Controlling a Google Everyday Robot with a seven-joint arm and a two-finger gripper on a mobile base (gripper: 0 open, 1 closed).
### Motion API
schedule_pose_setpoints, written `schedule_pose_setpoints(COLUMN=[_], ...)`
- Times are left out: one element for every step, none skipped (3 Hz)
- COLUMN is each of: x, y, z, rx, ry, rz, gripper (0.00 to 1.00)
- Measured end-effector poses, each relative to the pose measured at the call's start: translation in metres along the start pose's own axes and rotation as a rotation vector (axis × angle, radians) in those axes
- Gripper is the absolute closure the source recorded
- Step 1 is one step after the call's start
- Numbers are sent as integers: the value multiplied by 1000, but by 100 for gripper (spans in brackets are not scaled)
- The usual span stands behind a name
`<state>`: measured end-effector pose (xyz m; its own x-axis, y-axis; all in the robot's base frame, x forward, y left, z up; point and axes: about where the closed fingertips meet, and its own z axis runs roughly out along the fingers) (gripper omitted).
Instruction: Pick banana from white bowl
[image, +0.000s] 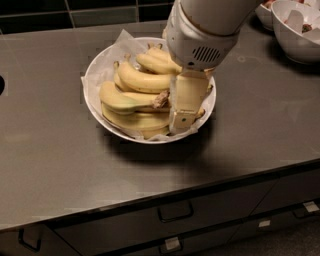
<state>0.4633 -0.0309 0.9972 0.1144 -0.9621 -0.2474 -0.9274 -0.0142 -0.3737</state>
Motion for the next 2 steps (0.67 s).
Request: schedule_pose_setpoints(x=[-4, -22], y=[7, 18], z=[-8, -10], rx=[20, 61], ry=[2, -5], rz=[12, 20], gripper=[0, 0])
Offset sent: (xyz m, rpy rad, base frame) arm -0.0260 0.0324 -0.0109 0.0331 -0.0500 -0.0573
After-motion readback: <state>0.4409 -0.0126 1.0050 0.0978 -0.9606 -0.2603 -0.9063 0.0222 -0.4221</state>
